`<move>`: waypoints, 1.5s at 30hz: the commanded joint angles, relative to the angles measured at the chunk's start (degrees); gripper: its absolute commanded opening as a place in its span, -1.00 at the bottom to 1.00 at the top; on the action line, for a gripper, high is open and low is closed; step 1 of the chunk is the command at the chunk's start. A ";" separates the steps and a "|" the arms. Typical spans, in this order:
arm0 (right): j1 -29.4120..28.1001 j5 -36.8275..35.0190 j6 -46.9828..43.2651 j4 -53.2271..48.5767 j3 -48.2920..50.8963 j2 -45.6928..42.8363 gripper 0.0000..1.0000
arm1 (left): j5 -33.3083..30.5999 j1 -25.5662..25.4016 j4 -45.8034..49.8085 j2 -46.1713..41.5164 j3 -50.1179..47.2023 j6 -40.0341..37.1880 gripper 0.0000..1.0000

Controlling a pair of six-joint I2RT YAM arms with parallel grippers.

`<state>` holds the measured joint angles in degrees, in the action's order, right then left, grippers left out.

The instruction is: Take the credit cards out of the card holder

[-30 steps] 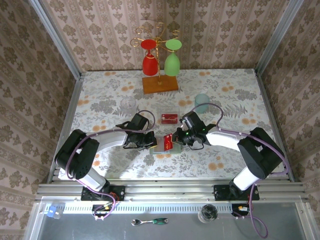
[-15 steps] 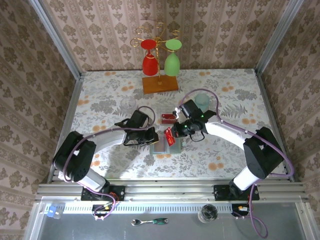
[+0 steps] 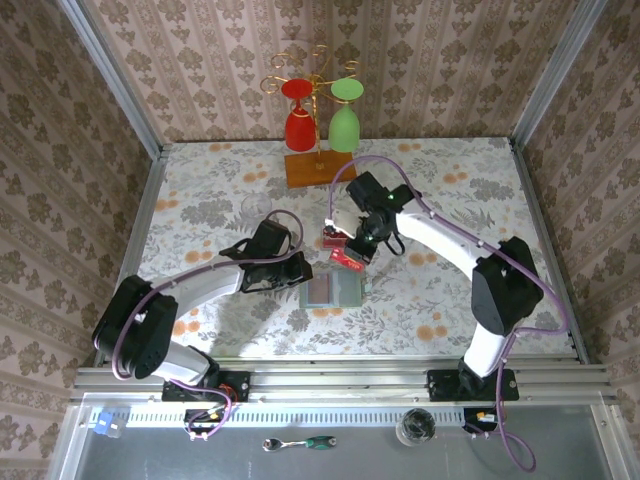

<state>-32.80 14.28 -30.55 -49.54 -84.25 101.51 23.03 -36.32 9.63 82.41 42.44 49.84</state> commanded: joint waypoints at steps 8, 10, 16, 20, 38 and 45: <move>1.90 -5.24 -19.38 -12.16 -18.30 11.12 -1.00 | -0.54 2.34 2.45 -2.07 -0.03 -1.26 -0.84; 2.12 -5.19 -19.98 -13.39 -21.11 13.20 -1.00 | -0.44 2.64 2.69 -2.17 0.10 -1.41 -0.84; 3.07 -4.71 -20.63 -14.70 -27.22 17.71 -1.00 | -0.17 3.61 3.21 -2.04 0.11 -1.61 -0.84; 3.44 -3.89 -21.12 -15.48 -30.83 20.46 -1.00 | 0.14 4.06 3.22 -1.73 0.43 -1.68 -0.84; 4.36 -4.86 -22.74 -17.34 -38.62 28.47 -0.81 | 0.87 5.20 3.46 -0.46 0.19 -1.77 -0.84; 4.67 -6.18 -20.27 -14.13 -35.53 24.73 -0.49 | 1.61 5.22 2.86 0.25 0.41 -2.19 -0.83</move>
<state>-28.49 9.17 -51.94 -64.25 -121.08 129.16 23.40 -31.70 11.38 81.89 42.39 49.19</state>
